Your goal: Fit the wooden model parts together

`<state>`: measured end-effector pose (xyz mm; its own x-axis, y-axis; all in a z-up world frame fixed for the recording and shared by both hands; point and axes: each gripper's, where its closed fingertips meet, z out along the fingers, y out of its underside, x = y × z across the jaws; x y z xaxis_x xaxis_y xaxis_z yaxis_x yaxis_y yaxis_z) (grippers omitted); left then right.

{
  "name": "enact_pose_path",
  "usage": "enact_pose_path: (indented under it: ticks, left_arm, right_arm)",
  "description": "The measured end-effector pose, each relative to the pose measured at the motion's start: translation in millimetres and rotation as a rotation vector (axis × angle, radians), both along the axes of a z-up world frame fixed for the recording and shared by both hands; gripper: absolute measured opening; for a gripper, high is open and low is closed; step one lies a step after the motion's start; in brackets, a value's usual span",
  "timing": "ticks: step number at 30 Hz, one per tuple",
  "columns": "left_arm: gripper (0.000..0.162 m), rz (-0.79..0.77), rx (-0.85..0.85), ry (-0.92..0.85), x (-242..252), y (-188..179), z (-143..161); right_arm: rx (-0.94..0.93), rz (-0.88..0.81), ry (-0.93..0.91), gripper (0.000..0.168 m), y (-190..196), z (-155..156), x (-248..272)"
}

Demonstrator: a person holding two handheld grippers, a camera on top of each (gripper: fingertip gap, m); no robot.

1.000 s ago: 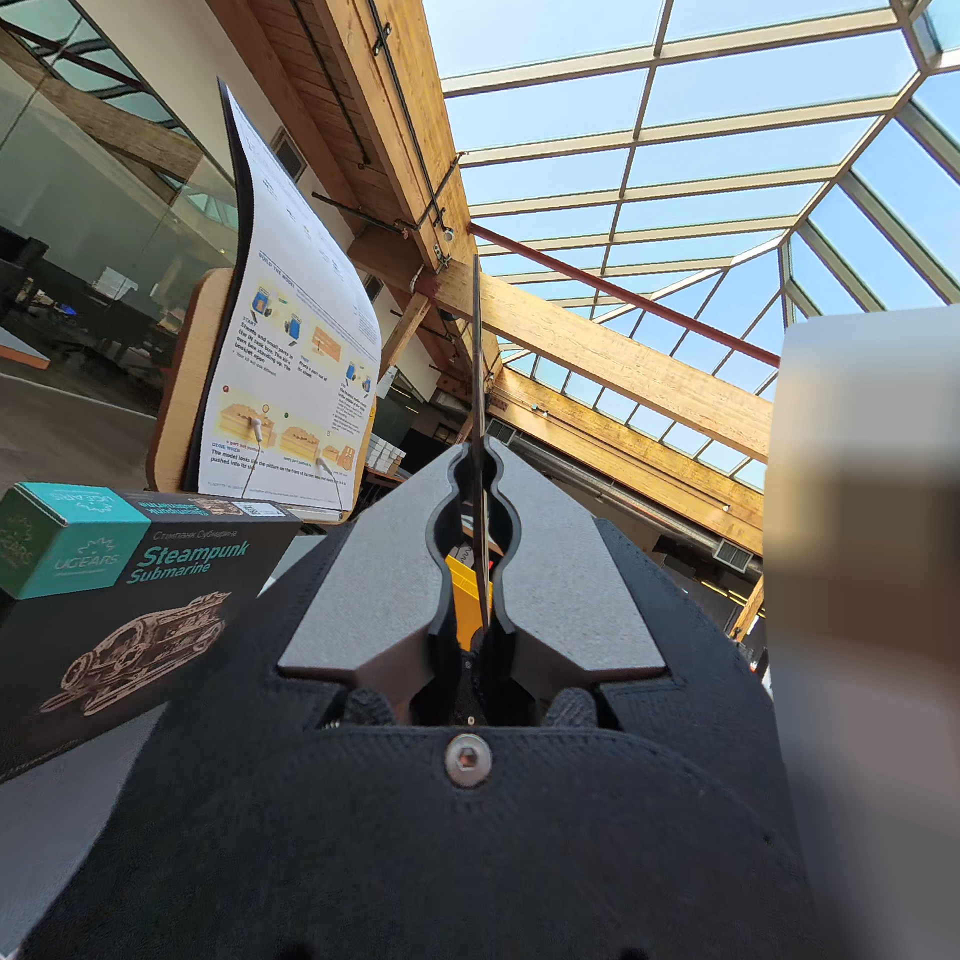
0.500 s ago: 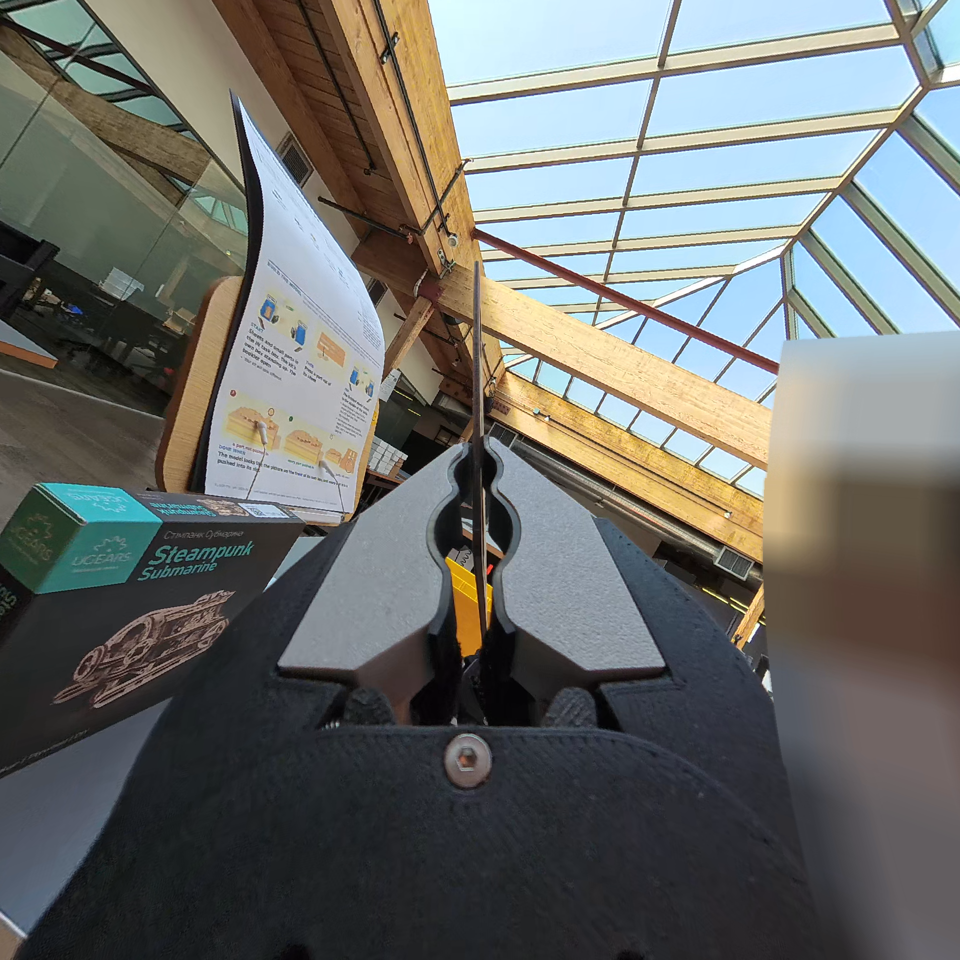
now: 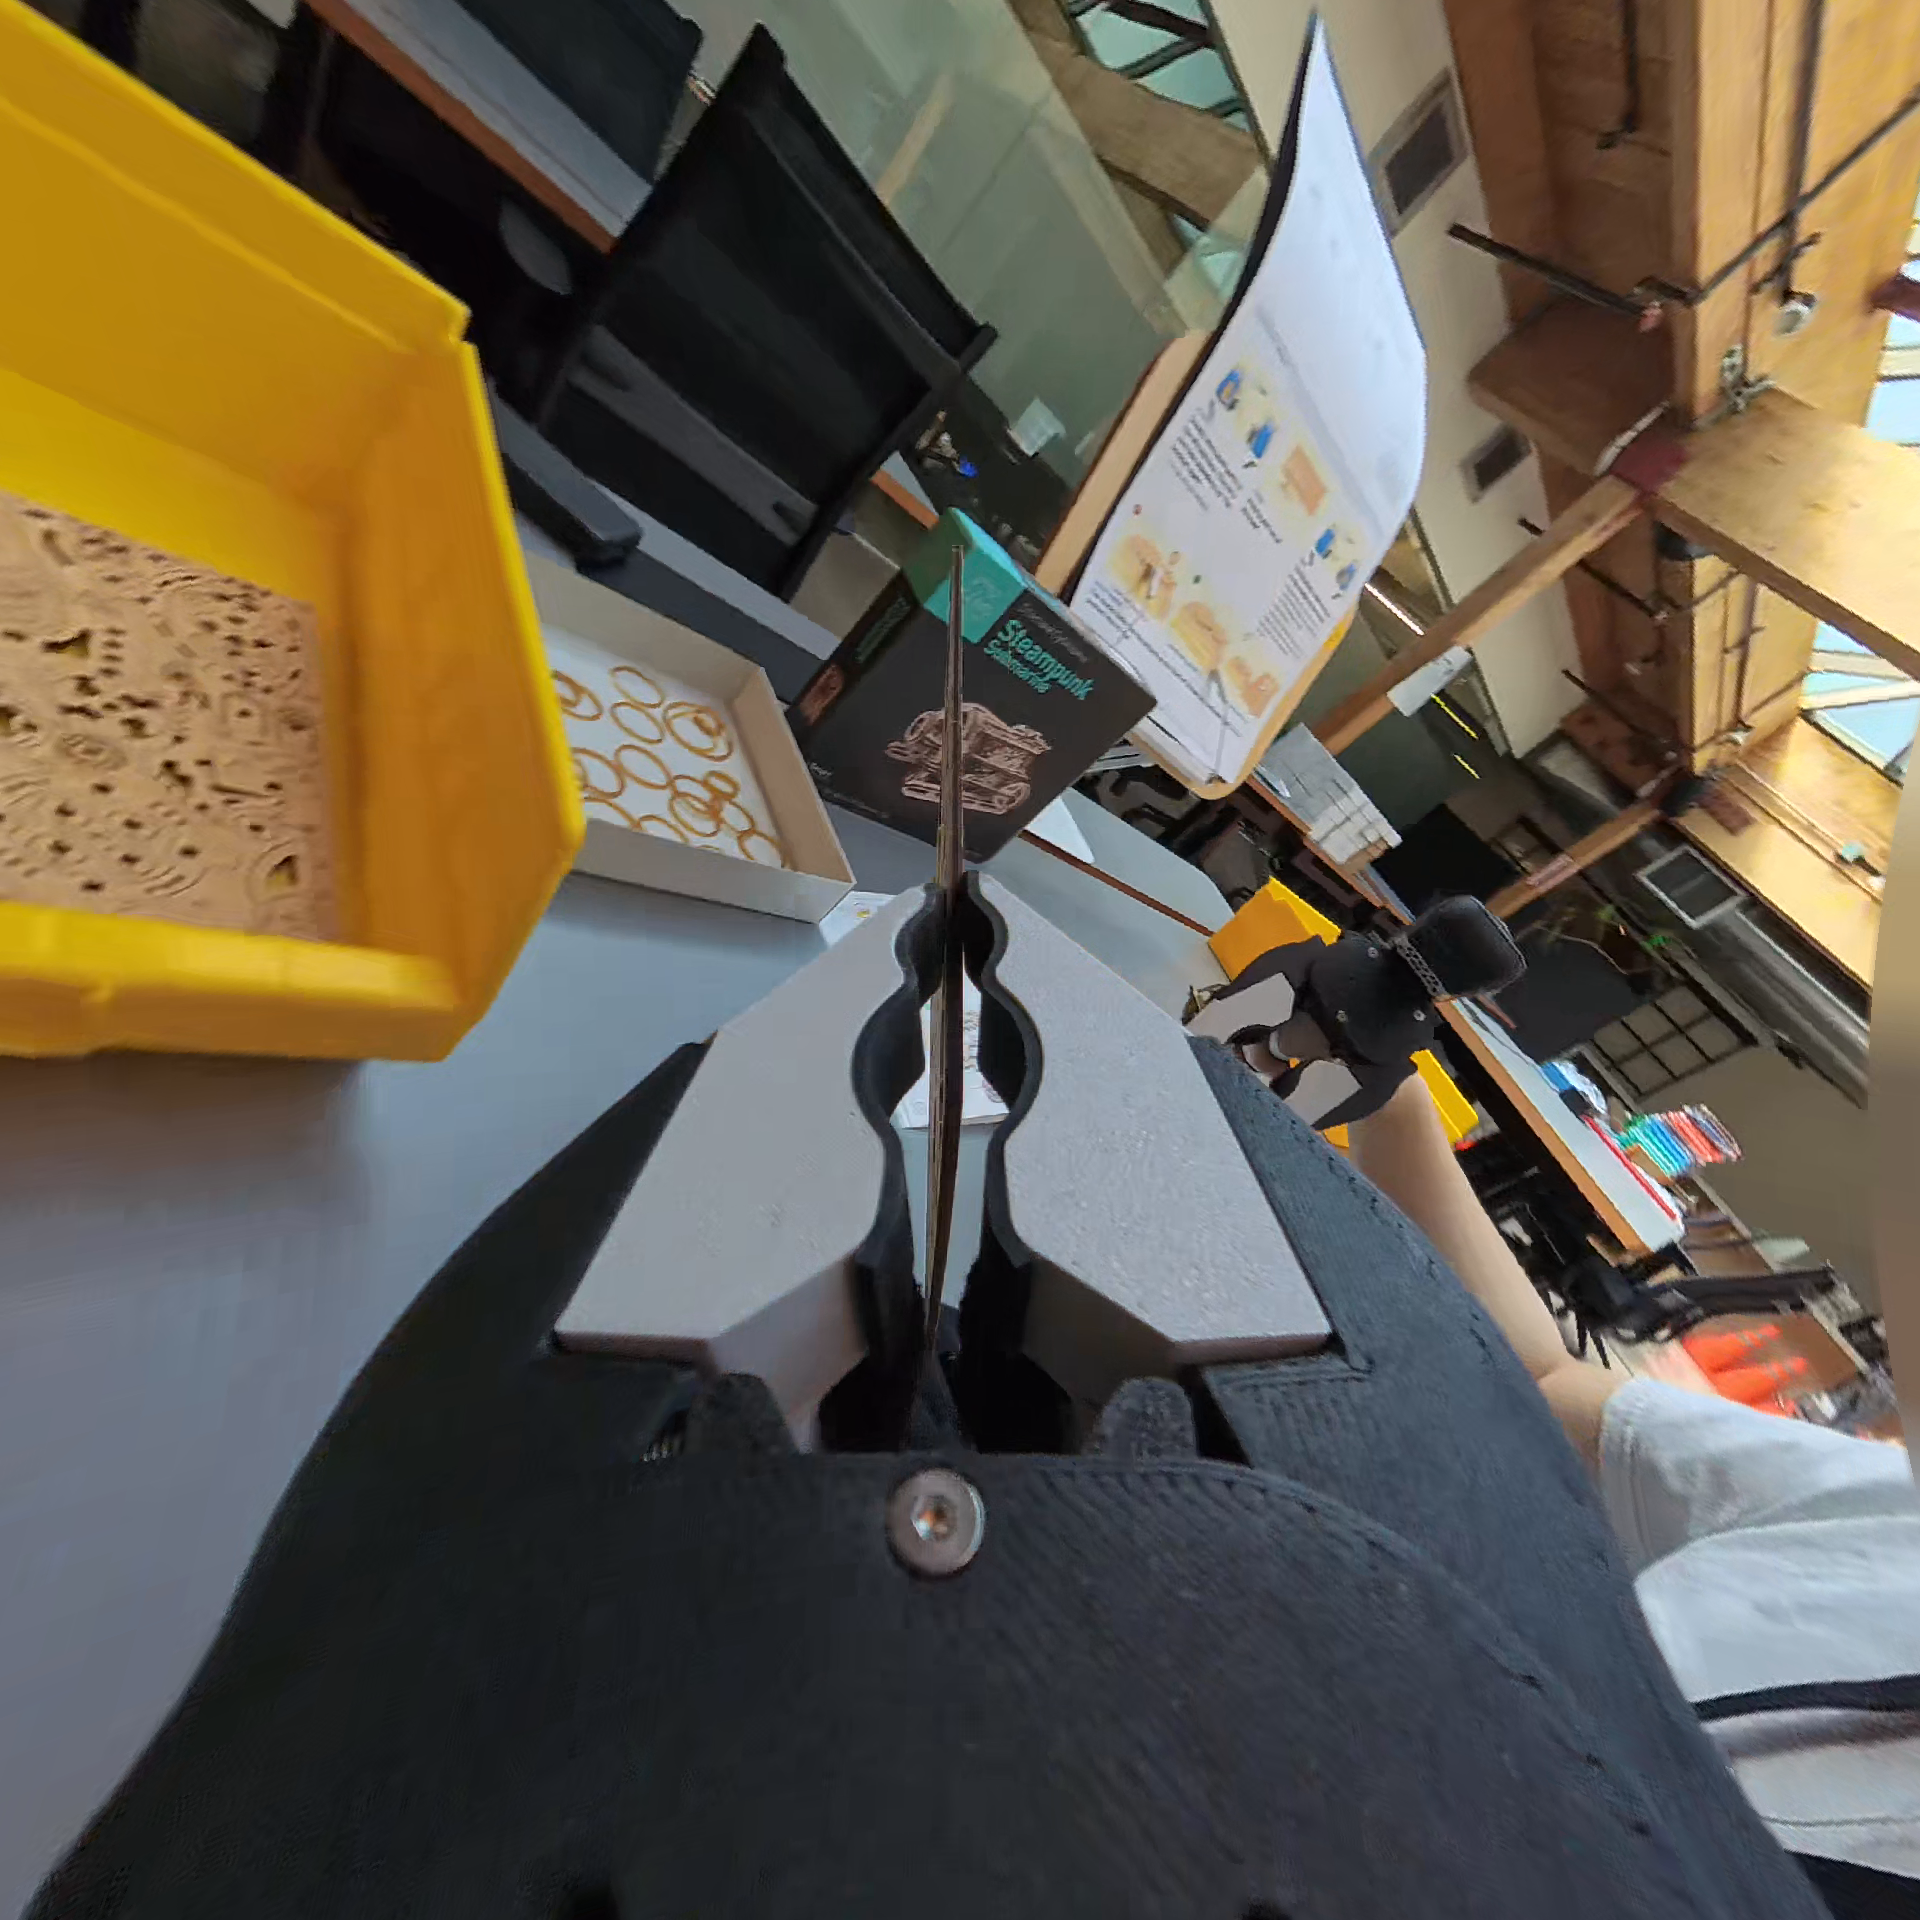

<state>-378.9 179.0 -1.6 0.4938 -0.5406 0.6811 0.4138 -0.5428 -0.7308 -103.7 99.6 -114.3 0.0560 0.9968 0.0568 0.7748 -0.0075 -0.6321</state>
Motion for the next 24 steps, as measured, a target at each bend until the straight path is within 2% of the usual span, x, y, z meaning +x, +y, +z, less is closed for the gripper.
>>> enact_pose_path:
  ticks: [5, 9, 12, 14, 18, 21, 24]
  left_arm:
    - [0.000, 0.161, -0.138, -0.220, -37.0, -21.4, -35.3]
    - [0.000, 0.173, -0.247, -0.413, -63.0, -45.1, -58.6]
    - [0.000, 0.177, -0.309, -0.466, -102.3, -49.4, -70.5]
    - [0.000, 0.180, -0.357, -0.436, -130.6, -46.0, -80.7]
    - [0.000, 0.199, -0.396, -0.244, -165.6, -38.6, -99.9]
    - [0.000, 0.147, -0.401, -0.197, -165.3, -38.6, -103.6]
    - [0.003, 0.187, -0.363, -0.028, -168.3, -37.0, -113.4]
  right_arm:
    - [-0.008, 0.009, -0.066, 0.041, -6.2, -10.7, -1.9]
    - [-0.006, 0.020, -0.060, 0.041, -10.9, -6.5, -4.7]
    - [-0.004, 0.026, -0.060, 0.041, -12.5, -4.5, -5.0]
    - [-0.008, 0.030, -0.055, 0.041, -13.7, -3.5, -6.0]
    - [-0.001, 0.027, -0.065, 0.041, -15.0, -2.8, -5.8]
    - [0.006, 0.018, -0.067, 0.041, -14.9, -0.4, -4.5]
    - [0.004, -0.001, -0.059, 0.041, -13.4, 1.9, -1.8]
